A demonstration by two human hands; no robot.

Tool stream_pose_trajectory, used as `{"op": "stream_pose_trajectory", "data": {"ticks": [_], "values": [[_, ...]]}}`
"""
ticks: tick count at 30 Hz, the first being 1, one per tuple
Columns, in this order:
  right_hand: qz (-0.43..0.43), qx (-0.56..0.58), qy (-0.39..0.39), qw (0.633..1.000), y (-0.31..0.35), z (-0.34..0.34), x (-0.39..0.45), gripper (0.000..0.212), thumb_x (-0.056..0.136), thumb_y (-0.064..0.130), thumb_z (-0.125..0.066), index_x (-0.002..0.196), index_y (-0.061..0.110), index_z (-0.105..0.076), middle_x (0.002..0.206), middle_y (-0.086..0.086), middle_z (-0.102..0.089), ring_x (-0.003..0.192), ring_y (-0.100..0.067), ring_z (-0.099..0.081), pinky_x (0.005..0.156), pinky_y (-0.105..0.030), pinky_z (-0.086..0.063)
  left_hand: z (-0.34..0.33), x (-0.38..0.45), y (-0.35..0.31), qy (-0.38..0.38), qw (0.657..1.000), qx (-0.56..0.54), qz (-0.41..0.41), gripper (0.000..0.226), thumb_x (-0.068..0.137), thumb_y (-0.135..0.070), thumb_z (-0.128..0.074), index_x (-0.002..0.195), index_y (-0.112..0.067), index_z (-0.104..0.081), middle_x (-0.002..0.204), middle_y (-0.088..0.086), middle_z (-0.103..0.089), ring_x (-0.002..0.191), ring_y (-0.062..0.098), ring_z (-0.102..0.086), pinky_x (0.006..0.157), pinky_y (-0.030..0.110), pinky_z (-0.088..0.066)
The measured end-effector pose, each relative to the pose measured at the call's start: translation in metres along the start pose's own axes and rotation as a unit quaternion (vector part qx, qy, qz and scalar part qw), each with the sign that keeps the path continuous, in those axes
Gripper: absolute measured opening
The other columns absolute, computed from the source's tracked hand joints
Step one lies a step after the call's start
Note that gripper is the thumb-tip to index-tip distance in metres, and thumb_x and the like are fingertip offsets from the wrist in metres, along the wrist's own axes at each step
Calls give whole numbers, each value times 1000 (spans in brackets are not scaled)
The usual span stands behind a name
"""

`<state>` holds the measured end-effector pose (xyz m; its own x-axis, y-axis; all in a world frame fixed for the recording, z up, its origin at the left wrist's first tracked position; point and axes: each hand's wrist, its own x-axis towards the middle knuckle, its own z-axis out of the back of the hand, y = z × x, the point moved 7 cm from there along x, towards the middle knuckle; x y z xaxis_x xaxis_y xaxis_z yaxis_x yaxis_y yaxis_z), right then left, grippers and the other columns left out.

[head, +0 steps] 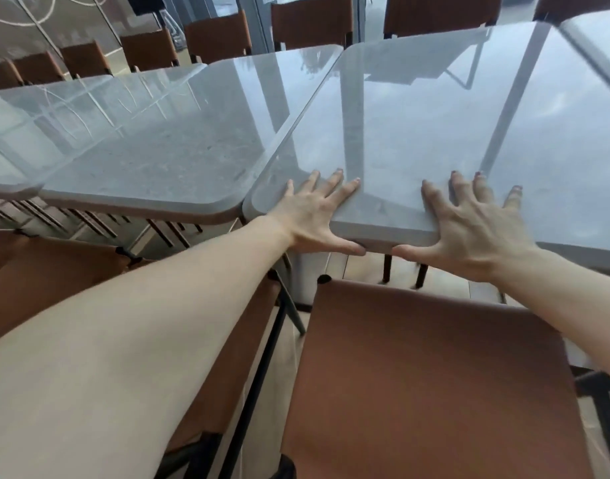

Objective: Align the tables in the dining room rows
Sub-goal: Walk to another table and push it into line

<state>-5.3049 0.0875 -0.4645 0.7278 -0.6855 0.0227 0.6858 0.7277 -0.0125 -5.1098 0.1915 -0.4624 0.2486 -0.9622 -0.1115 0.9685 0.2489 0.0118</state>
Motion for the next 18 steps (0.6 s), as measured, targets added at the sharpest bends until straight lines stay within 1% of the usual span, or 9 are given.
{"op": "stream_pose_trajectory", "data": {"ticks": [2, 3, 5, 7, 9, 11, 13, 15, 18], "values": [[5, -13, -8, 1000, 3, -1, 2, 127, 50, 105, -10, 153, 31, -14, 164, -15, -19, 151, -41, -17, 112, -74, -18, 1, 3, 0, -15, 999, 35, -21, 130, 48, -98, -41, 158, -38, -6, 169, 1, -9, 153, 37, -11, 117, 70, -16], [7, -10, -13, 1000, 2, -2, 2, 127, 50, 106, -10, 152, 31, -16, 162, -14, -22, 150, -41, -19, 111, -73, -19, 0, 4, 0, -32, 999, 34, -23, 130, 46, -98, -42, 157, -39, -8, 168, 1, -12, 151, 37, -14, 117, 68, -17], [11, -4, -31, 999, 1, -3, 2, 126, 50, 106, -10, 150, 30, -19, 160, -13, -26, 149, -40, -21, 111, -73, -20, -3, 6, 2, -59, 998, 13, -25, 128, 47, -97, -48, 156, -41, -12, 168, -1, -14, 152, 36, -14, 117, 68, -14], [18, -1, -26, 1000, 1, -3, 4, 126, 50, 106, -11, 150, 30, -20, 158, -12, -27, 149, -39, -21, 111, -73, -19, -3, 7, 2, -60, 998, 4, -25, 124, 54, -93, -61, 157, -42, -14, 169, -1, -11, 154, 35, -11, 116, 73, -8], [24, 4, -21, 999, 1, -3, 5, 124, 51, 107, -12, 149, 31, -21, 155, -11, -30, 148, -39, -22, 112, -73, -20, -1, 6, 1, -63, 998, 7, -23, 118, 61, -88, -66, 157, -43, -14, 170, 1, -8, 155, 36, -8, 113, 77, -7], [27, 8, -23, 999, -1, -3, 7, 124, 52, 108, -13, 148, 31, -20, 153, -10, -31, 148, -37, -23, 113, -72, -21, -1, 6, 1, -68, 997, 13, -26, 117, 61, -90, -62, 157, -43, -13, 169, 2, -10, 154, 37, -10, 113, 77, -9], [26, 5, -20, 999, -4, -3, 8, 123, 54, 107, -14, 149, 31, -18, 155, -10, -28, 149, -37, -21, 113, -71, -21, -2, 8, 0, -72, 997, 21, -37, 121, 54, -96, -51, 156, -43, -13, 168, 2, -15, 154, 36, -14, 113, 76, -14], [29, 1, -17, 999, -3, -2, 9, 121, 55, 106, -14, 149, 30, -17, 157, -11, -27, 151, -37, -19, 113, -70, -22, -2, 9, 2, -75, 996, 18, -41, 123, 50, -98, -42, 156, -42, -13, 167, 2, -17, 153, 35, -16, 113, 75, -16], [30, -5, -12, 999, -4, 1, 9, 122, 53, 106, -12, 148, 30, -19, 157, -11, -27, 151, -36, -19, 113, -71, -23, -1, 13, 2, -80, 996, 13, -45, 124, 48, -98, -40, 156, -42, -15, 166, 0, -19, 152, 33, -17, 113, 74, -18]]}}
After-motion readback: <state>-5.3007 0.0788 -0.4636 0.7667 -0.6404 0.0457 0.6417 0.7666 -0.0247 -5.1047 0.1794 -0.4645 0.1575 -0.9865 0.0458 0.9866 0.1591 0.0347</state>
